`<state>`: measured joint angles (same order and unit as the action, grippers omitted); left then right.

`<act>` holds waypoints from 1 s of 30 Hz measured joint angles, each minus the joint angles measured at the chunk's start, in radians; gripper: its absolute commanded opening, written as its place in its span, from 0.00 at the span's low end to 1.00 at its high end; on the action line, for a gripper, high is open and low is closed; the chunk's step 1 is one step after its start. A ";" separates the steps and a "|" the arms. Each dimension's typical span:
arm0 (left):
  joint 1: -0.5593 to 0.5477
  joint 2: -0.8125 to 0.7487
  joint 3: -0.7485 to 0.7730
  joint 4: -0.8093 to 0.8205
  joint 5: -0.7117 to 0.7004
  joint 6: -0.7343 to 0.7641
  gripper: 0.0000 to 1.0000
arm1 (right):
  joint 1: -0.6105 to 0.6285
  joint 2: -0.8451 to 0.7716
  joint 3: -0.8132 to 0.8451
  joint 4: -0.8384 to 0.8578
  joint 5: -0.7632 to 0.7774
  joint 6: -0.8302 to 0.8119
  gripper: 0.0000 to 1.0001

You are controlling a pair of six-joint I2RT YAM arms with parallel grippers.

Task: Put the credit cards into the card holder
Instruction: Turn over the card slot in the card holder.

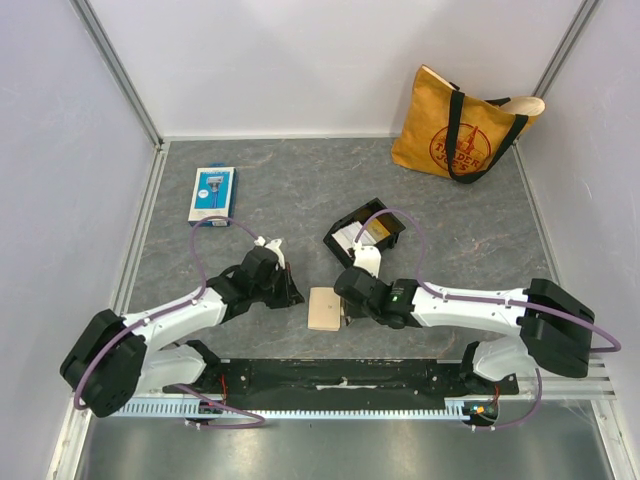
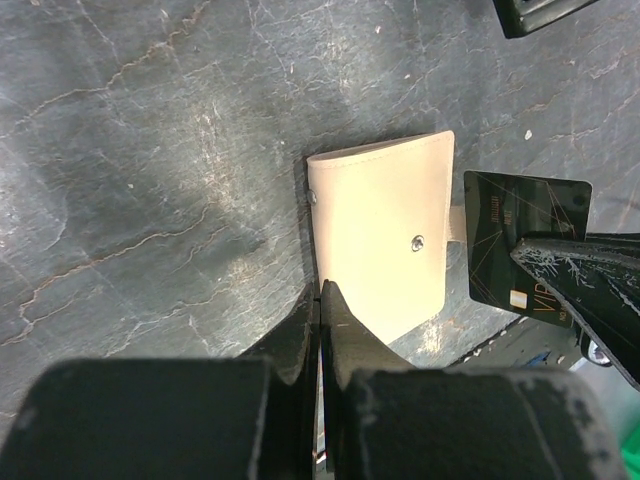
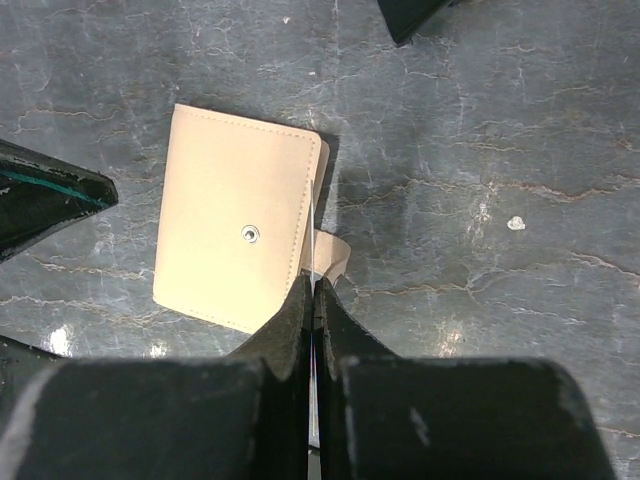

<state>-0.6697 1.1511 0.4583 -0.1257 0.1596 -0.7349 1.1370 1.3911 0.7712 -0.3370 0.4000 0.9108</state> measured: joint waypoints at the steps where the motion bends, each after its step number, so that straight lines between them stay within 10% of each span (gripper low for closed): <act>1: -0.002 0.005 0.000 0.000 0.000 0.000 0.02 | 0.000 0.004 0.000 0.000 0.000 0.005 0.00; 30: -0.044 0.164 0.036 0.043 0.026 -0.001 0.02 | -0.002 -0.012 -0.035 0.201 -0.101 0.013 0.00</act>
<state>-0.7139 1.3155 0.4942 -0.0830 0.1852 -0.7357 1.1351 1.3788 0.7361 -0.1360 0.2989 0.9234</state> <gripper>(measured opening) 0.022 0.009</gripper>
